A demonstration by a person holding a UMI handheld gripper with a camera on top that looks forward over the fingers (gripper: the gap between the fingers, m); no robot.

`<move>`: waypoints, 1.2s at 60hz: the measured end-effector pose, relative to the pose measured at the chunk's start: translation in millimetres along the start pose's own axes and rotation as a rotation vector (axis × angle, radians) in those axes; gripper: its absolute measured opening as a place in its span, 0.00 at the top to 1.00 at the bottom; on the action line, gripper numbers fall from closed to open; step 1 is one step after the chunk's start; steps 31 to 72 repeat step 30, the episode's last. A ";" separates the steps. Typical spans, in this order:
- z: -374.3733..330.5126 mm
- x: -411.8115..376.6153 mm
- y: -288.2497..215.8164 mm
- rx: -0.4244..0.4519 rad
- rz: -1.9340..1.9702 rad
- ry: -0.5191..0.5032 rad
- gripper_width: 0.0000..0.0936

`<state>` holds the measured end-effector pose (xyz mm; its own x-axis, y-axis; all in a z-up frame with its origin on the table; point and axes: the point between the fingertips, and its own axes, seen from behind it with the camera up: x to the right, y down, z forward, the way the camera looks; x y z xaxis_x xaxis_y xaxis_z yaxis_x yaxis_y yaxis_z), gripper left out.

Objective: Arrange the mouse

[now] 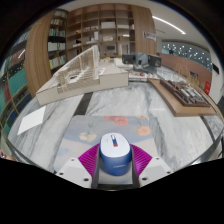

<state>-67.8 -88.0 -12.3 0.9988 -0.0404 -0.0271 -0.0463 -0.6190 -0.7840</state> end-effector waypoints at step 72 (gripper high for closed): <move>-86.5 24.4 11.5 -0.028 0.009 -0.135 0.10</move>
